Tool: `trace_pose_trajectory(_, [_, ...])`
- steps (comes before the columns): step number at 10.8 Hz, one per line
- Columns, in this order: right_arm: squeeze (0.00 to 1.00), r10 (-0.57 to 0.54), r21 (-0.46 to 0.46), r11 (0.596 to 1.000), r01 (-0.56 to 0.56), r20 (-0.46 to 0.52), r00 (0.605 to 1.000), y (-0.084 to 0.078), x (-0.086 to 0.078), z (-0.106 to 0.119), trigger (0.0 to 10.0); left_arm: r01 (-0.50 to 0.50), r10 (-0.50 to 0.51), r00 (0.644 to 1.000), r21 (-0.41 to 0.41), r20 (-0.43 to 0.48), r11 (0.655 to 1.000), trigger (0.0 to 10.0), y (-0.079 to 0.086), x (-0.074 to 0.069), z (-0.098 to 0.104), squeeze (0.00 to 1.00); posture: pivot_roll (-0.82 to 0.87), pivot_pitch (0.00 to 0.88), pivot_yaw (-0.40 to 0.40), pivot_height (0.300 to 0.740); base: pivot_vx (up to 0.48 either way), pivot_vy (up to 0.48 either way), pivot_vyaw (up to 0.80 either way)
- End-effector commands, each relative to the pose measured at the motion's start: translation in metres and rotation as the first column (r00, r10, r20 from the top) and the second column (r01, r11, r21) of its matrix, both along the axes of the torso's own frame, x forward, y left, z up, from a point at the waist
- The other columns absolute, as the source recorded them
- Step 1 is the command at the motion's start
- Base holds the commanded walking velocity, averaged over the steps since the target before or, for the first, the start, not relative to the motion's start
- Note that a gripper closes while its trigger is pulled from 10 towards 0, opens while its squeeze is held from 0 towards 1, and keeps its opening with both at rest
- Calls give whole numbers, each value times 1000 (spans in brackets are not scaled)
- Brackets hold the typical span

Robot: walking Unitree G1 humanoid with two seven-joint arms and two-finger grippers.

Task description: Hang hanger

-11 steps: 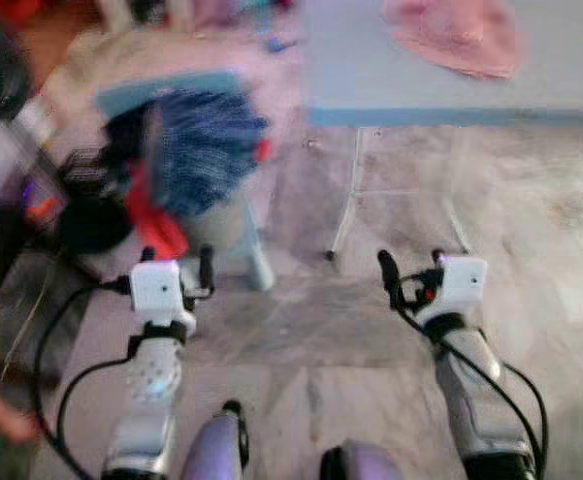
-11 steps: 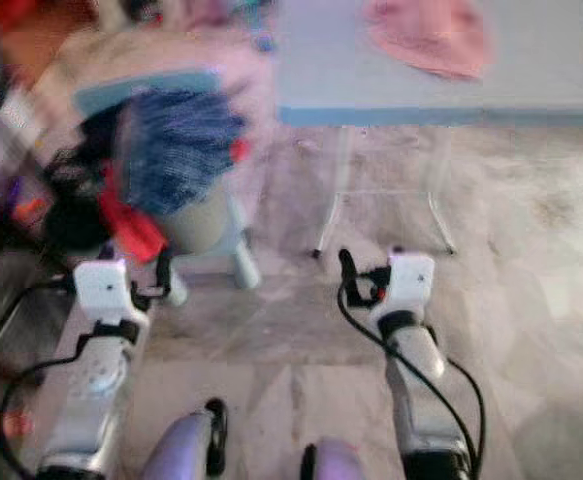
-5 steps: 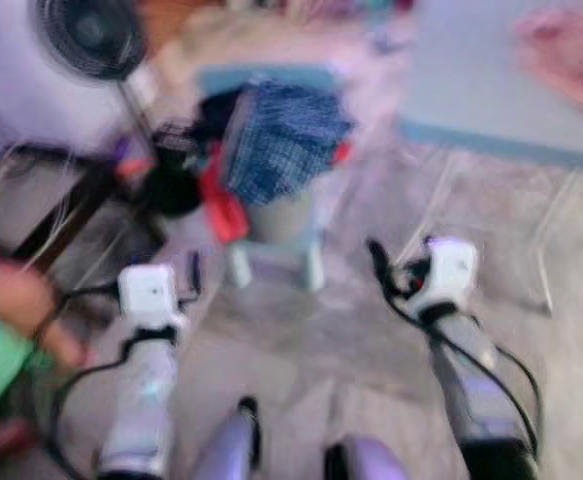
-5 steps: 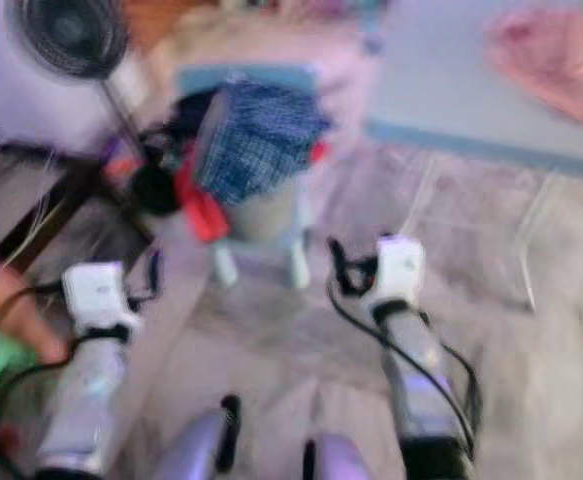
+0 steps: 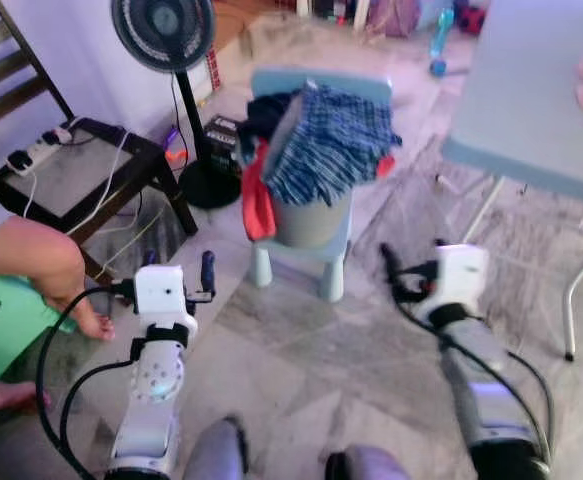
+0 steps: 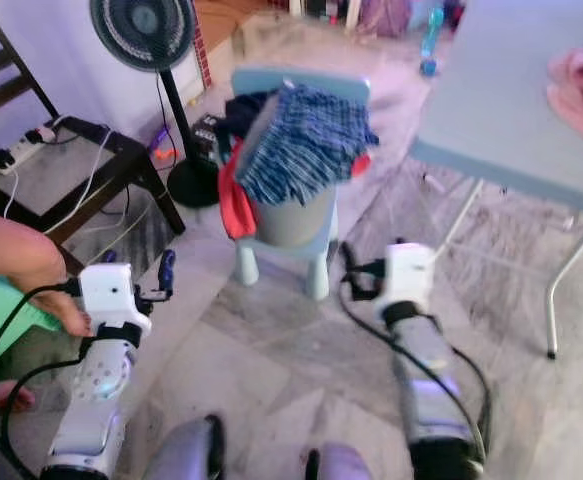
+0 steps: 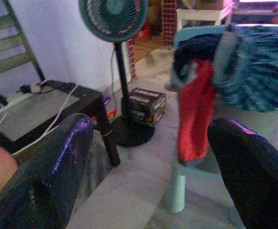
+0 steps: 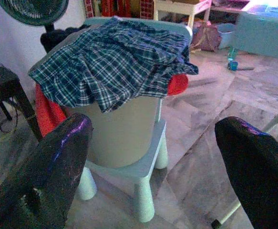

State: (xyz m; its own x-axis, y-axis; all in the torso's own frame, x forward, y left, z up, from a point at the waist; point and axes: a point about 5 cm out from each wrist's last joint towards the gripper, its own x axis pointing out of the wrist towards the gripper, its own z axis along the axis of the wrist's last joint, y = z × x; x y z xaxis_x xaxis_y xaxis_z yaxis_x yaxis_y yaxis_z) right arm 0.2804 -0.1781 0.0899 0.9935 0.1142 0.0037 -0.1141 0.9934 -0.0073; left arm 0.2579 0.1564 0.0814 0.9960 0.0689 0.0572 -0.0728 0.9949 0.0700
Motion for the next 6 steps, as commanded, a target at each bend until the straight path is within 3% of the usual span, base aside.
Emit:
trace_pose_trajectory(1, [0, 22, 8, 1000, -22, -5, 1000, 8, 1, -1, 10000, -19, 19, 1000, 18, -13, 1000, 10000, 8, -2, -3, 0, -5, 222, -24, 740, 386, 0, 0])
trace_pose_trajectory(6, [0, 24, -8, 1000, -24, -9, 1000, 8, -3, -2, 10000, -9, 9, 1000, 23, -19, 1000, 10000, 5, -4, -4, 0, -16, 235, -28, 740, 389, 0, 0])
